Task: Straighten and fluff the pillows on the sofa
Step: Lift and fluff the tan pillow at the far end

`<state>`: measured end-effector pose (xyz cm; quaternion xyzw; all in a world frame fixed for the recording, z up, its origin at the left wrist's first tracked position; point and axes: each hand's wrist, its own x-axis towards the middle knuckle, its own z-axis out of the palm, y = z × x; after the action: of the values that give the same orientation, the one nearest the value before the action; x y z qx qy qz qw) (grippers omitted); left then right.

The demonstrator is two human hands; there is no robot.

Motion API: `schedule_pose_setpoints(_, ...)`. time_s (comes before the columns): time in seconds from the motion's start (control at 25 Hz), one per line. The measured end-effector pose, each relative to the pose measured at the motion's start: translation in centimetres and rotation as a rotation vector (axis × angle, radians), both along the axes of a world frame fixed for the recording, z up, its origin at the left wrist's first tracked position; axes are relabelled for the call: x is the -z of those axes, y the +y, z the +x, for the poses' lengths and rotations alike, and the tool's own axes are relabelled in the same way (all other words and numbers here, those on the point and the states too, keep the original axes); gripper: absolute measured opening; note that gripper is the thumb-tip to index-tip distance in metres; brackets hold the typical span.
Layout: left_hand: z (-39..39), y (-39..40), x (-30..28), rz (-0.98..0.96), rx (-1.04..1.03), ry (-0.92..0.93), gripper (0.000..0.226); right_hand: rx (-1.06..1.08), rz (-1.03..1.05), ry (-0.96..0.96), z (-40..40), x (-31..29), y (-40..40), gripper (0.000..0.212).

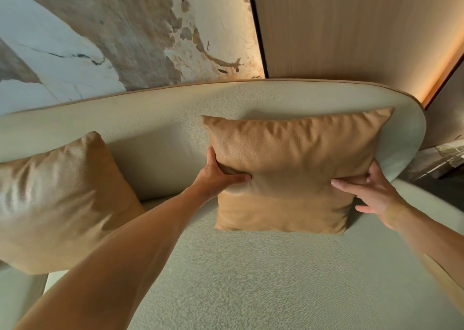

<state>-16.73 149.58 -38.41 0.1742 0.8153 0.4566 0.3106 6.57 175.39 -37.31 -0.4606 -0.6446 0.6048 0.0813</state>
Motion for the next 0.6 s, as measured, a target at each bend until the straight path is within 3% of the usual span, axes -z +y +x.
schedule_pose_setpoints(0.24, -0.5, -0.9, 2.3, 0.026, 0.04, -0.089, 0.138, -0.033, -0.029, 0.001, 0.1, 1.3, -0.2, 0.119)
schedule_pose_setpoints(0.36, 0.5, -3.4, 6.1, -0.023, 0.08, -0.19, 0.142, -0.082, 0.016, -0.122, 1.6, 4.2, -0.1, 0.134)
schedule_pose_setpoints(0.52, 1.4, -5.5, 12.4, -0.235, 0.126, -0.176, 0.126, -0.177, 0.055, -0.362, 3.4, 10.3, 0.0, 0.126)
schedule_pose_setpoints(0.6, 1.7, -5.7, 15.3, -0.292, 0.137, -0.154, 0.115, -0.216, 0.144, -0.478, 4.0, 13.9, 0.1, 0.109)
